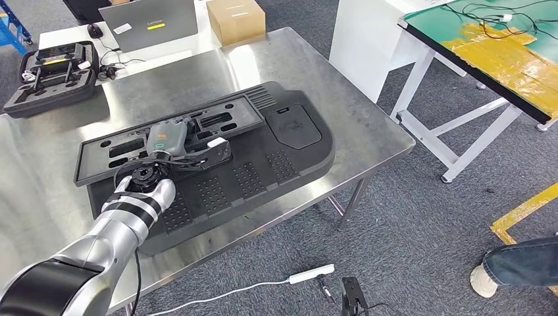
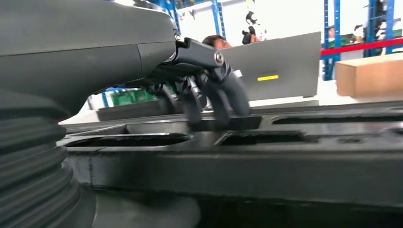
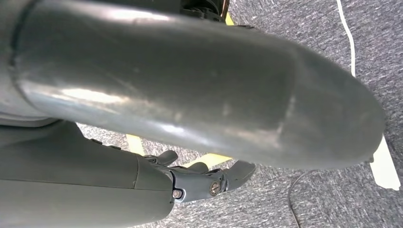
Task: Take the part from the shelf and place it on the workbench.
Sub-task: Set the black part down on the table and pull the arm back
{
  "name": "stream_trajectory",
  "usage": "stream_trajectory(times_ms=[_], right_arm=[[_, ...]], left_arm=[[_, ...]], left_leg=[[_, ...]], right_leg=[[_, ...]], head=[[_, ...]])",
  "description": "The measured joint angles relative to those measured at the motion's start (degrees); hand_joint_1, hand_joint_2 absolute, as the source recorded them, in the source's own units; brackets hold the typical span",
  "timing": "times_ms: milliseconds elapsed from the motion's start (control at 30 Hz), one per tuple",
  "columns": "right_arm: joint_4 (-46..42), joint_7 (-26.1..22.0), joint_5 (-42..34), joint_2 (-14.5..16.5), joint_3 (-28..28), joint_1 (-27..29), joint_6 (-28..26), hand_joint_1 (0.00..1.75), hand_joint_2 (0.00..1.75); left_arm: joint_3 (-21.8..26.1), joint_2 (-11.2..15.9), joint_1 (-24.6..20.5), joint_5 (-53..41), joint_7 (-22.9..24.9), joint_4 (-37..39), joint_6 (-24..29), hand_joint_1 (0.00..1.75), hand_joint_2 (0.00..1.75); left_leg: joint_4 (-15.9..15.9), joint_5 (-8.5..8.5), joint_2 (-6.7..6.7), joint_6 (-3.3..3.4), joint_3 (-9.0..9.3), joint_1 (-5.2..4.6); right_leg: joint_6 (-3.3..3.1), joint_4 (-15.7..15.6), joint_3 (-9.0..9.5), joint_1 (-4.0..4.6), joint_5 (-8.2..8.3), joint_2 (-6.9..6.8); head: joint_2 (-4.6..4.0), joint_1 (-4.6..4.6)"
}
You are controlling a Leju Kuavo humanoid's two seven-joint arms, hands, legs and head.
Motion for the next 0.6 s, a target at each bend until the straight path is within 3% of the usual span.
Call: stream_trajectory(times_ms=[200,333,600], right_arm=[[0.0,-0.8,-1.0,-0.1,0.0,0.1,0.0,0.0,0.0],[0.0,-1.2,-1.5,-0.3,-0.1,0.2,0.0,0.0,0.0],[0.0,-2.2,-2.9,-0.7,-0.2,1.0,0.0,0.0,0.0]], left_arm=[[0.8,-0.7,-1.2,3.2,-4.9,-0.2,-2.5,0.0,1.75],[1.2,-1.2,-2.0,4.8,-6.8,-0.6,-4.3,0.0,0.0],[1.5,-1.6,-5.2,11.7,-10.9,-3.0,-16.9,0.0,0.0]], left_leg=[[0.0,0.0,-0.01,0.0,-0.01,-0.02],[0.0,0.0,0.0,0.0,-0.01,-0.03],[0.0,0.0,0.0,0.0,-0.01,-0.02]], right_leg=[[0.0,0.0,0.0,0.0,0.0,0.0],[0.0,0.0,-0.01,0.0,0.0,0.0],[0.01,0.0,0.0,0.0,0.01,0.0]], head=[[0.0,0.01],[0.0,0.01],[0.0,0.01]])
